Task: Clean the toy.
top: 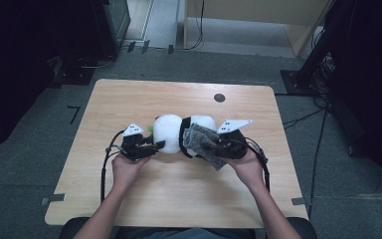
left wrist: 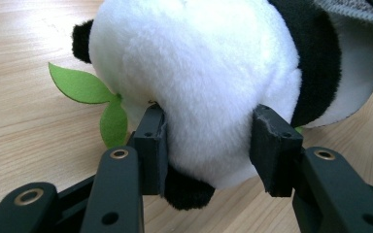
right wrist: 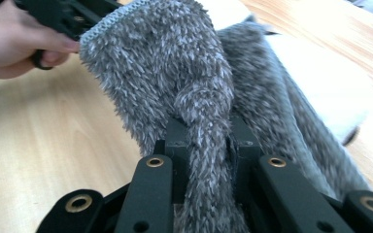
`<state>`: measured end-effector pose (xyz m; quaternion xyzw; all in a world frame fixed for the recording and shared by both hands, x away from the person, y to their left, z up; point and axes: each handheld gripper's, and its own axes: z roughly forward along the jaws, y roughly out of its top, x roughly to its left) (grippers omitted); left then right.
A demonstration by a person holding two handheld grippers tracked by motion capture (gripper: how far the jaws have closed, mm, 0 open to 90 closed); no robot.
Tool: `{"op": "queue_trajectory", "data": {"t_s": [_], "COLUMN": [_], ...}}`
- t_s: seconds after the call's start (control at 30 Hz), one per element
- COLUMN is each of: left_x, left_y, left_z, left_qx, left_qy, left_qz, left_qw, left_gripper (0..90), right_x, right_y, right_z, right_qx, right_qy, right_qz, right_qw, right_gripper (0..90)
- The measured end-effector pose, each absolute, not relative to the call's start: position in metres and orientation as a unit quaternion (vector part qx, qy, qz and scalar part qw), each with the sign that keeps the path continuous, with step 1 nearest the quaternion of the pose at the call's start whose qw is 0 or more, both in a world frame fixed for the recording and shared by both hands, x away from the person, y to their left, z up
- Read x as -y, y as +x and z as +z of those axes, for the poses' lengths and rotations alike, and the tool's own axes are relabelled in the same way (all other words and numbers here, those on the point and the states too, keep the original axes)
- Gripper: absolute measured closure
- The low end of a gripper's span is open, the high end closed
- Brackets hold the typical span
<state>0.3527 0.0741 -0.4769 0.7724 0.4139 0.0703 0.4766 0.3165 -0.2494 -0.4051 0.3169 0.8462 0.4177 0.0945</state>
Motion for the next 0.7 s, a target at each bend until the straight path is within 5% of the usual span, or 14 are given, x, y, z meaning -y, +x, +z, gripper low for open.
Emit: {"op": "queue_trajectory", "data": {"t_s": [0.4, 0.7], "left_x": [-0.074, -0.074], "left_y": [0.353, 0.354], "left_z": [-0.476, -0.475], "left_qx": [-0.415, -0.416], "left_qy": [0.772, 0.773], "left_qz": [0.068, 0.067], "left_qw": [0.476, 0.476], "left_gripper": [53.2, 53.3], "right_x": [0.206, 0.162], "right_y": [0.296, 0.316], "right_z": [-0.411, -0.433], "right_qx": [-0.877, -0.895], "right_qy": [0.249, 0.228], "right_qz": [0.410, 0.383], "right_qw": [0.041, 0.015], "right_gripper": [76.6, 76.6]}}
